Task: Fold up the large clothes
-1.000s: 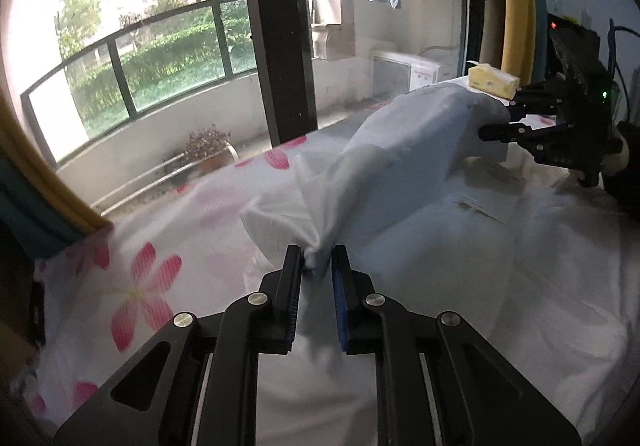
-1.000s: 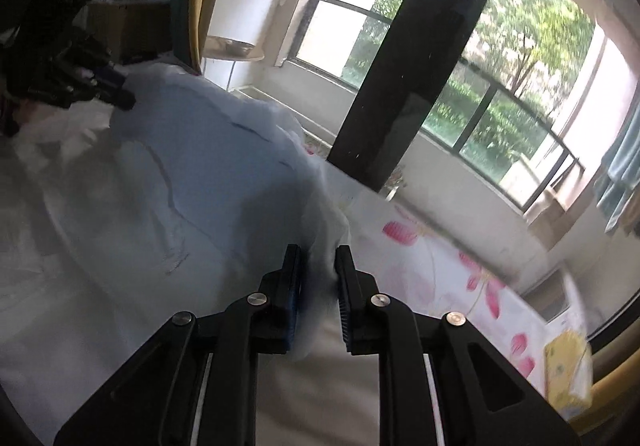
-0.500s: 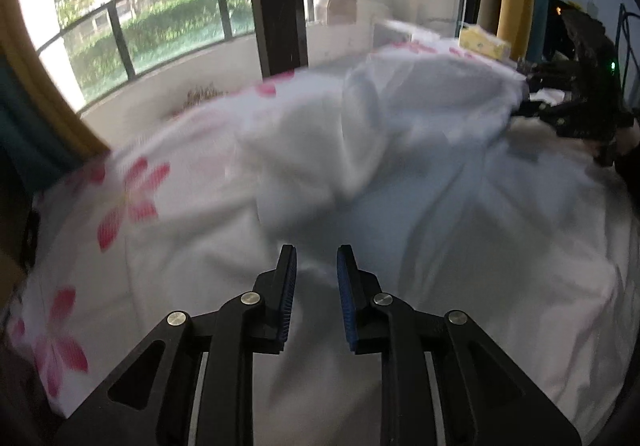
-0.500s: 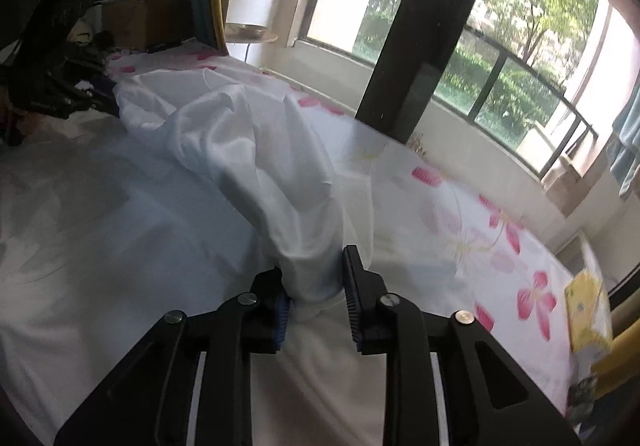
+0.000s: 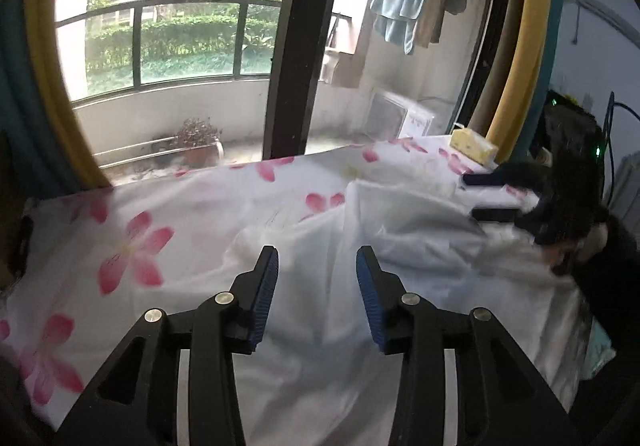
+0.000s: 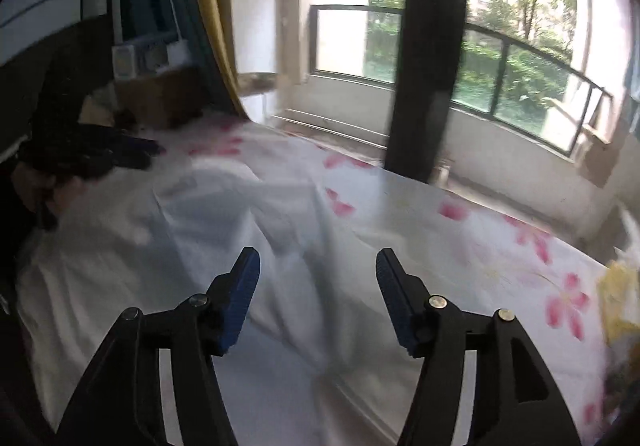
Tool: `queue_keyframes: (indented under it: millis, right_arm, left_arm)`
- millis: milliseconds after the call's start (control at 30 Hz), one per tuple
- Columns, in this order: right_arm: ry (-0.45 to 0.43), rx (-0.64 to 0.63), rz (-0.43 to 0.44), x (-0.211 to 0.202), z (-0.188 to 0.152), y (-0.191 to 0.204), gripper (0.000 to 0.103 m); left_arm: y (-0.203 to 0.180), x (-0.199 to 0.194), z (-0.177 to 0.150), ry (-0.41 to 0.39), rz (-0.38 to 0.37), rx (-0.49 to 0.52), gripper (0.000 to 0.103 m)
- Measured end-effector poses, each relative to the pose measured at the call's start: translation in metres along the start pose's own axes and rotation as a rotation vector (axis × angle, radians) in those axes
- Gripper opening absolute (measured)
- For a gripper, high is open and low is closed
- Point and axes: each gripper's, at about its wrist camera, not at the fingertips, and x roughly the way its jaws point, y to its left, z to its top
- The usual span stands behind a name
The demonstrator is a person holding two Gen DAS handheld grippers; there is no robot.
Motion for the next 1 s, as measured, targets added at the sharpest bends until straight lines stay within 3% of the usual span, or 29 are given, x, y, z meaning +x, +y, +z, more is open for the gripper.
queue_keyframes:
  millis: [167, 200, 267, 333, 700, 833, 1000]
  right_arm:
    - [0.078, 0.017, 0.092, 0.054, 0.004, 0.018, 0.058]
    - [0.095, 0.022, 0.097, 0.06, 0.002, 0.021, 0.052]
    - [0.133, 0.035, 0.106, 0.069, -0.004, 0.025, 0.015]
    - [0.136, 0.037, 0.112, 0.064, -0.008, 0.026, 0.003]
    - [0.181, -0.005, 0.125, 0.014, -0.058, 0.055, 0.003]
    - [0.225, 0.004, 0.132, 0.011, -0.077, 0.059, 0.003]
    - [0.247, 0.004, 0.171, 0.009, -0.089, 0.068, 0.004]
  left_arm:
    - [0.007, 0.043, -0.005, 0.106, -0.047, -0.093, 0.043]
    - [0.006, 0.049, -0.008, 0.125, -0.053, -0.098, 0.043]
    - [0.0, 0.053, -0.015, 0.141, -0.083, -0.093, 0.043]
    - [-0.007, 0.051, -0.023, 0.151, -0.105, -0.087, 0.043]
    - [-0.043, 0.037, -0.054, 0.201, -0.127, 0.013, 0.043]
    - [-0.055, 0.038, -0.067, 0.247, -0.171, 0.033, 0.043]
    - [-0.059, 0.034, -0.07, 0.272, -0.168, 0.044, 0.043]
